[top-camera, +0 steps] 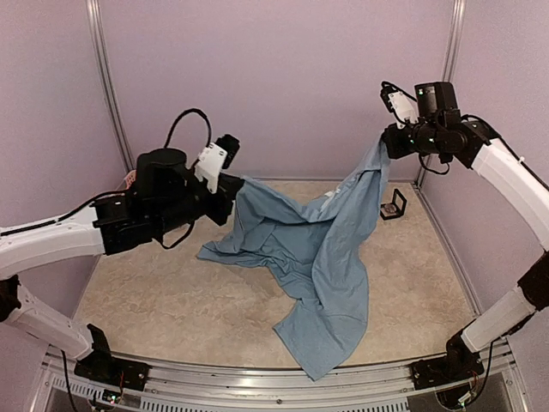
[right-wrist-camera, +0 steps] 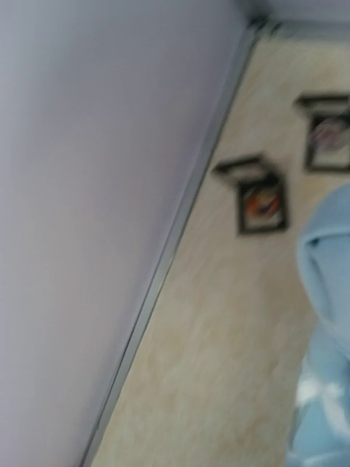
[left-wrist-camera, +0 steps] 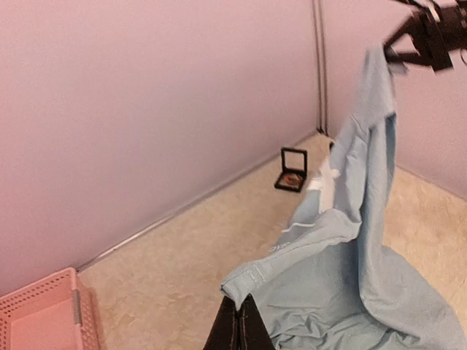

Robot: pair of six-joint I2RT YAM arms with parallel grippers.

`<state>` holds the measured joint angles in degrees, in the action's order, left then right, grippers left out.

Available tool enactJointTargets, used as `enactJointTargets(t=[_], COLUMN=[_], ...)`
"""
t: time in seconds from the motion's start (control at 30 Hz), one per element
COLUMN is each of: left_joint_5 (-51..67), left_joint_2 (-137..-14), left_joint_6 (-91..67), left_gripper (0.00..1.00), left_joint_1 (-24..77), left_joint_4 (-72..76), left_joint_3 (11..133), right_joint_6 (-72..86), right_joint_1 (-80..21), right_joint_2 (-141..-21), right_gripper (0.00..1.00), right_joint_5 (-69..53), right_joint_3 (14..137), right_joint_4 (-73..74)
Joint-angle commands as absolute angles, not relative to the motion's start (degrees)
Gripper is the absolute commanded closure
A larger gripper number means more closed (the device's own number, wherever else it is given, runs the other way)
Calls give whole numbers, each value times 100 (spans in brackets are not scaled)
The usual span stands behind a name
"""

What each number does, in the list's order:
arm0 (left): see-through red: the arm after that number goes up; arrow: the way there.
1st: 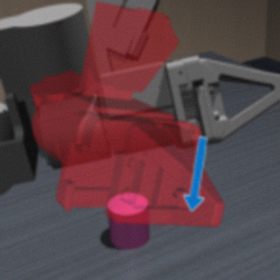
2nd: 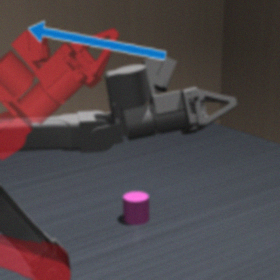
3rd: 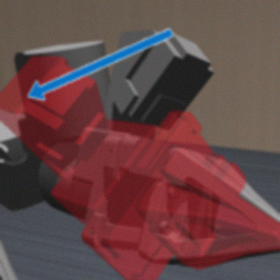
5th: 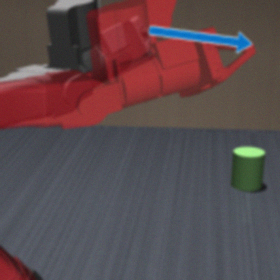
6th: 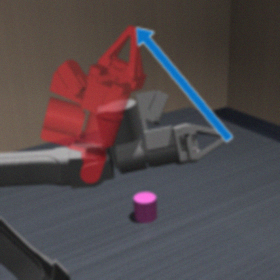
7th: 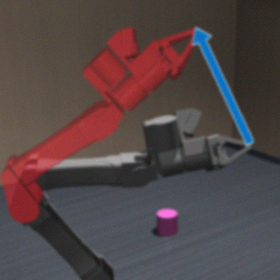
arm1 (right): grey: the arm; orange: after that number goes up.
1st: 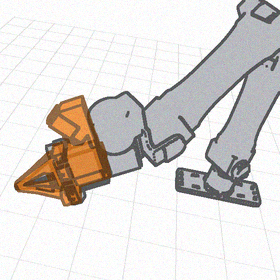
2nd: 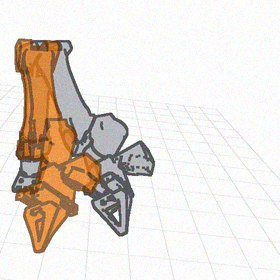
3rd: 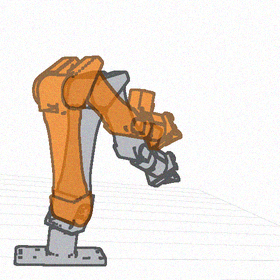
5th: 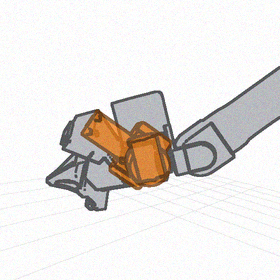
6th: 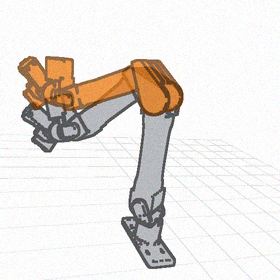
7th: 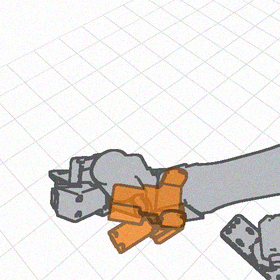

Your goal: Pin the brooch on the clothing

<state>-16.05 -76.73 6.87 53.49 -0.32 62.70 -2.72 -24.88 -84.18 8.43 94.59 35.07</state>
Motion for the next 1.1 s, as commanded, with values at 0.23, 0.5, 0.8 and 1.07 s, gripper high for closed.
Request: enactJointTargets(t=[0.23, 0.5, 0.8, 1.07], left_joint_5=[-3990, -3316, -3449, -3361], left_joint_2=[-5474, -7683, -8734, -7744], left_joint_6=[-9, 536, 1647, 1013], left_gripper=[100, 100, 100, 100], left_joint_1=[4611, 2951, 2842, 2929], left_joint_4=[-738, 139, 190, 126], left_joint_3=[5660, 7960, 10350, 8768], right_joint_6=[70, -90, 156, 303], right_joint_1=[-2311, -1994, -1990, -1994], right_joint_2=[-7599, -11072, -10290, -8969], right_gripper=[100, 100, 100, 100], right_joint_5=[440, -808, -1064, -1364], right_joint_3=[8804, 13331, 13639, 11420], right_joint_4=[3574, 3594, 1469, 2068])
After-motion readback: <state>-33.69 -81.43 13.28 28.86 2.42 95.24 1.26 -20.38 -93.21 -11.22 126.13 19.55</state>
